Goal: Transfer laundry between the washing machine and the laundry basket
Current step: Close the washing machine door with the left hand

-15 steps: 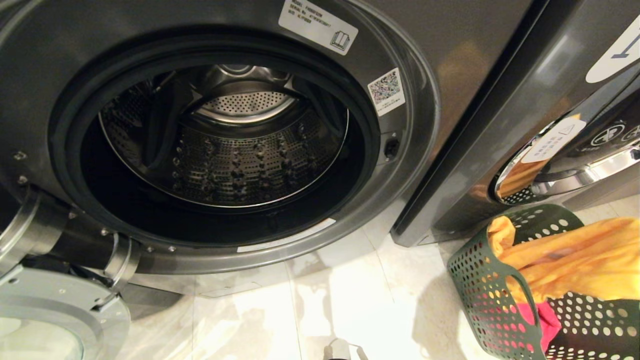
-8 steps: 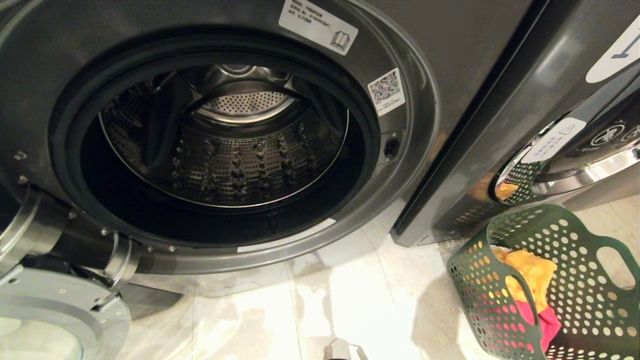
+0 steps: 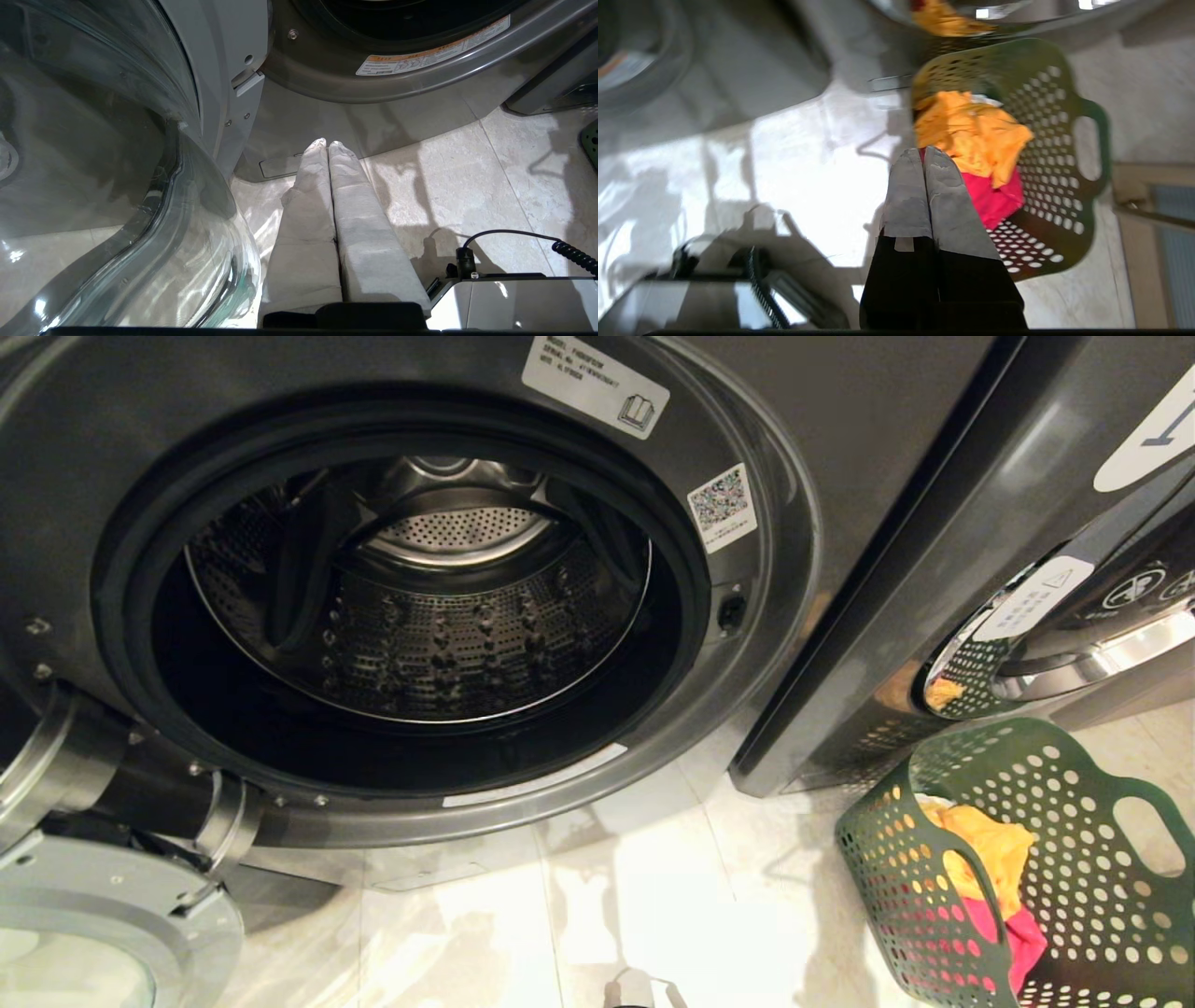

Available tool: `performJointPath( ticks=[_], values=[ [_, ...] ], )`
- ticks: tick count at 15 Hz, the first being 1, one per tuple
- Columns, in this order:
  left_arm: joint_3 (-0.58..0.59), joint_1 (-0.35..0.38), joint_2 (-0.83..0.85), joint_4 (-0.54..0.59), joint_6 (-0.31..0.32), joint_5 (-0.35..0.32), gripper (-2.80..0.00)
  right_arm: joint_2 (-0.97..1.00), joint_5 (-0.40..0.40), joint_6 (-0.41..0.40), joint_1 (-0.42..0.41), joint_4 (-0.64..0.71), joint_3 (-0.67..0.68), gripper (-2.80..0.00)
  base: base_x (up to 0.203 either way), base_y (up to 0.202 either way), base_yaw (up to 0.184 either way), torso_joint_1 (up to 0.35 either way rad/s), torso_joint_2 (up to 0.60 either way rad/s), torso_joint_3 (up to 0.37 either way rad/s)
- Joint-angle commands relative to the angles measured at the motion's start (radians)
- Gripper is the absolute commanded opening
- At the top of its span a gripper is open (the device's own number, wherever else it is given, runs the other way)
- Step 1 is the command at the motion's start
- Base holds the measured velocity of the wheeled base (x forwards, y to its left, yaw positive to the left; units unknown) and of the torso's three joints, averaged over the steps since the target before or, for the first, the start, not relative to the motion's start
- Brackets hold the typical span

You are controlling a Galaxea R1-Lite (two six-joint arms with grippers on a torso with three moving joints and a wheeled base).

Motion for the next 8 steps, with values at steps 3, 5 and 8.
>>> performJointPath(
  ticks=[3,5,8],
  values=[
    [0.0,0.001,0.0,0.0,0.0,0.0,-2.8,-0.322,-0.019,-0.018,0.124,-0.034,0.276,-2.8,0.0,0.0,0.0,0.0,0.0,0.0],
    [0.0,0.001,0.0,0.0,0.0,0.0,-2.8,-0.462,-0.057,-0.023,0.158,-0.094,0.49,-2.8,0.0,0.0,0.0,0.0,0.0,0.0],
    [0.0,0.001,0.0,0.0,0.0,0.0,-2.8,-0.596,-0.133,-0.026,0.184,-0.254,0.819,-2.8,0.0,0.0,0.0,0.0,0.0,0.0]
  ],
)
